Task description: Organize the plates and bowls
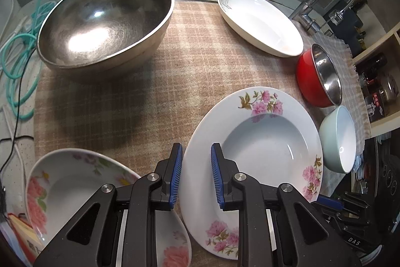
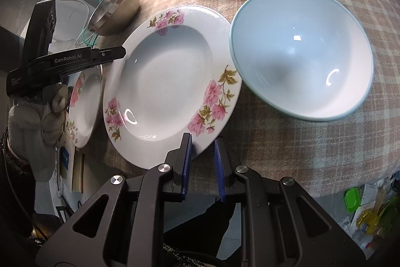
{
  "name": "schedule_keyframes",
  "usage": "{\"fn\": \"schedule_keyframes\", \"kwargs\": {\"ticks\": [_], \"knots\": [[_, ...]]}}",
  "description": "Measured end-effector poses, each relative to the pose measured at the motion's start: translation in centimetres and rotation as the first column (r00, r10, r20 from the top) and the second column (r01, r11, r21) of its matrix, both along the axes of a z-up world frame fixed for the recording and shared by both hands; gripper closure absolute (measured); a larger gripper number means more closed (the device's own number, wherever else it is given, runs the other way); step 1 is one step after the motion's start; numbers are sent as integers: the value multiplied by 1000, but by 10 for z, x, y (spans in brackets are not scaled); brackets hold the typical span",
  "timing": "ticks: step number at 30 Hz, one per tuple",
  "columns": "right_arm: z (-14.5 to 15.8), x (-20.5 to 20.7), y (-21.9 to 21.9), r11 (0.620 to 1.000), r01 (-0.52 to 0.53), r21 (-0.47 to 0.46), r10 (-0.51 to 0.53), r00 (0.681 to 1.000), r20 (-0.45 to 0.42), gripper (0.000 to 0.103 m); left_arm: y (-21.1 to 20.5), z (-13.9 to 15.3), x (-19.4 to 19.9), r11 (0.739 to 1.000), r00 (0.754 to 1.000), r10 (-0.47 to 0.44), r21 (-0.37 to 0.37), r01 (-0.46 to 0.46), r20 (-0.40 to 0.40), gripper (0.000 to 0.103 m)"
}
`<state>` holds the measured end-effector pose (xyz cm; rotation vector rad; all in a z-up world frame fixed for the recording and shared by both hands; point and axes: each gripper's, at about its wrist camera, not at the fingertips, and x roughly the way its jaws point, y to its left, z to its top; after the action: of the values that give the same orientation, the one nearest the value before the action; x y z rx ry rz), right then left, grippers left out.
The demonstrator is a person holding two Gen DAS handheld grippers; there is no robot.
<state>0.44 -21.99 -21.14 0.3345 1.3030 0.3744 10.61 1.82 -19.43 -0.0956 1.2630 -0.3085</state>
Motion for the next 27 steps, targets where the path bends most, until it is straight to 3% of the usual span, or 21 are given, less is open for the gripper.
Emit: {"fn": "schedule_keyframes", "kwargs": {"ticks": [14,21,25,27], "knots": [[-1,-2,1,1000,-13,-4,13,1000,-10,84,2,-1,-8,1000,1000,28,-7,-28,-2,82],[5,-4,4,999,-41,-31,40,999,-6,77,4,3,-8,999,999,34,-8,-34,0,81],[13,-9,2,997,-48,-54,48,999,10,65,3,11,-7,1000,999,26,5,-26,28,81],[18,-11,1,997,-52,-62,53,998,23,65,4,15,-6,1000,999,30,2,-30,40,81]]}}
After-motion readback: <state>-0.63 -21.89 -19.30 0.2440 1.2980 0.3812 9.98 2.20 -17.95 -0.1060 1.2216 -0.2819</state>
